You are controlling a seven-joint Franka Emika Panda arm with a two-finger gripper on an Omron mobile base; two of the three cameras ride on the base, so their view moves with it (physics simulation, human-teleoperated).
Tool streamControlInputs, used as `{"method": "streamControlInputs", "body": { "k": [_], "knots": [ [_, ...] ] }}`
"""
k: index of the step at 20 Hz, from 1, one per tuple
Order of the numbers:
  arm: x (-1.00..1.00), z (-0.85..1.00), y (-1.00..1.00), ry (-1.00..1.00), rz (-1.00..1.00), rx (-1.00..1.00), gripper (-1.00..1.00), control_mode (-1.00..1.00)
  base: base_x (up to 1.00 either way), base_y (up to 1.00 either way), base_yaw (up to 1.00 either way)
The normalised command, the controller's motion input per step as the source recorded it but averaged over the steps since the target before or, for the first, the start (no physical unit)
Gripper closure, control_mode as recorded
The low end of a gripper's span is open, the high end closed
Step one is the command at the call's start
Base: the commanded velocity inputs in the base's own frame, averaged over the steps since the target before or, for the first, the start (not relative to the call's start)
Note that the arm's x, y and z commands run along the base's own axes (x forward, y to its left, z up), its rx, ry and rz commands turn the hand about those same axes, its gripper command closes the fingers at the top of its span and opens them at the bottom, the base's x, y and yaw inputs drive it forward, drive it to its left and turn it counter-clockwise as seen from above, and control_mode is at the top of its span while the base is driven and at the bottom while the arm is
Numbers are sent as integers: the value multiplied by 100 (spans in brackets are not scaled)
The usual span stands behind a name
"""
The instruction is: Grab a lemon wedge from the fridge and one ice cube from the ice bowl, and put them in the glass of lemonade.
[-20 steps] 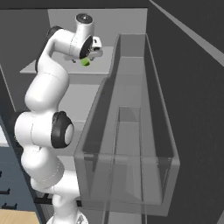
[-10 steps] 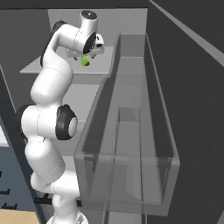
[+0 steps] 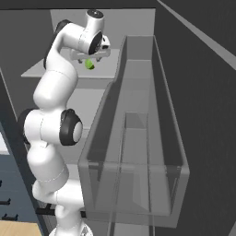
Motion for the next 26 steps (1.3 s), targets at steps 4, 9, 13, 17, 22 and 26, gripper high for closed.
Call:
{"method": "streamControlInputs", "body": {
  "k": [4,9,13,17,22,26],
  "knots": [
    [-16,-28,0,0,0,0,-100,-100,0,0,0],
    [-7,-46,0,0,0,0,-100,-100,0,0,0],
    [1,-33,2,0,0,0,-100,-100,0,0,0],
    [19,0,0,0,0,0,-100,-100,0,0,0],
    [35,7,0,0,0,0,-100,-100,0,0,0],
    [32,23,0,3,0,0,-100,-100,0,0,0]
  ]
}}
